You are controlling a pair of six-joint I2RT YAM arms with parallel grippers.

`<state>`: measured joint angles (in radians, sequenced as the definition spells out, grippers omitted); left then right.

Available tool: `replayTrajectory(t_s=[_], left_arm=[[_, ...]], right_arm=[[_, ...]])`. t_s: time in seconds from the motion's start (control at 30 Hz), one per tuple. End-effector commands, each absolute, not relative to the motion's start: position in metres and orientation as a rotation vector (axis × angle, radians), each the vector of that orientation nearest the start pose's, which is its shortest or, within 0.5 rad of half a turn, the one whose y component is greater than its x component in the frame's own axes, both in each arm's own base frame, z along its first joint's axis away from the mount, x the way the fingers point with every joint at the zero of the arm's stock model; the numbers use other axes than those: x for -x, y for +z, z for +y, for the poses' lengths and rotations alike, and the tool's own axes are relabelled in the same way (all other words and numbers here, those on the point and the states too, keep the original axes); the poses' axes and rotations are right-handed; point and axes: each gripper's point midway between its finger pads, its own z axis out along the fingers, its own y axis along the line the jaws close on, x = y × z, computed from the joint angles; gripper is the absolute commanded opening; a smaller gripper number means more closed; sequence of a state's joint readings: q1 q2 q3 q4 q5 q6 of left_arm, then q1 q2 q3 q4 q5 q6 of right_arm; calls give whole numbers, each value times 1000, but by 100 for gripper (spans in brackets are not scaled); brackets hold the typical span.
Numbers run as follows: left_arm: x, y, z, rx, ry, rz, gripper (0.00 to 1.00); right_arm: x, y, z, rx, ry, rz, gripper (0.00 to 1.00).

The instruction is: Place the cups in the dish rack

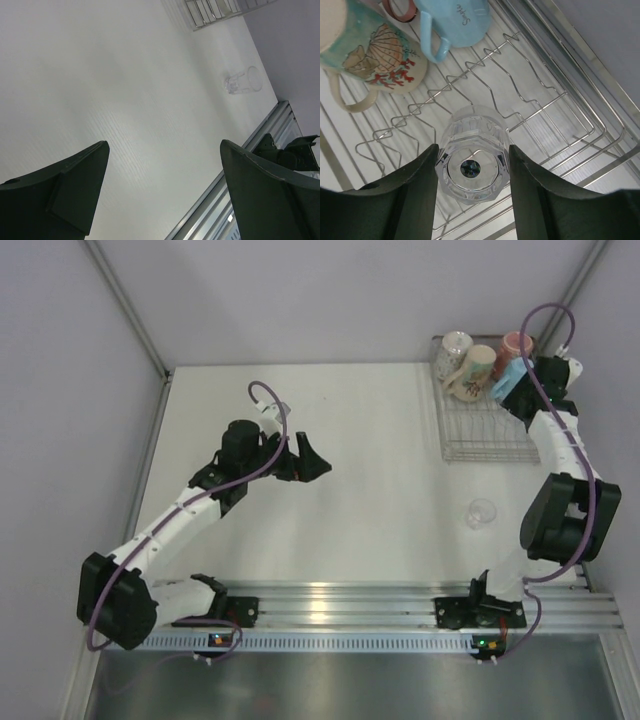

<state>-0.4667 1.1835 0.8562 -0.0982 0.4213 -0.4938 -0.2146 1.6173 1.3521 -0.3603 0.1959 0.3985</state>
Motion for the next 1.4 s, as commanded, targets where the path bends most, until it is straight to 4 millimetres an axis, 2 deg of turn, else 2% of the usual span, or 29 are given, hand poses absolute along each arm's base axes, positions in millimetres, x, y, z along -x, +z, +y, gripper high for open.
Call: replayTrajectory(t_s=[0.0,0.2,0.37,0.73,0.83,0.87,1.1,1.37], left_arm=[[-281,225,-244,-298,-1025,2033,98],[-283,221,-245,-292,-1021,2047,98],[-285,222,-246,-291,-1023,2047,98],[-285,223,-246,-292,-1023,2046,98],[-285,224,-246,-294,-1029,2042,98],[-285,224,-246,-296,-1028,2041,98],[-284,227,-245,-294,-1023,2031,98],[-283,229,-244,-290,-1020,2026,98]], right_arm=[[-449,209,-140,-762,-220,2040,0],[-440,184,-151,-795,-307,2130,0],[-432,171,-152,-805,-328,2182,0],[-438,135,-157,-840,-285,2274,0],[-444,129,-156,-836,-271,2285,7],[-445,125,-155,-838,-263,2289,16],[-446,115,-154,-843,-259,2317,41],[-444,124,-154,-848,-263,2303,64]])
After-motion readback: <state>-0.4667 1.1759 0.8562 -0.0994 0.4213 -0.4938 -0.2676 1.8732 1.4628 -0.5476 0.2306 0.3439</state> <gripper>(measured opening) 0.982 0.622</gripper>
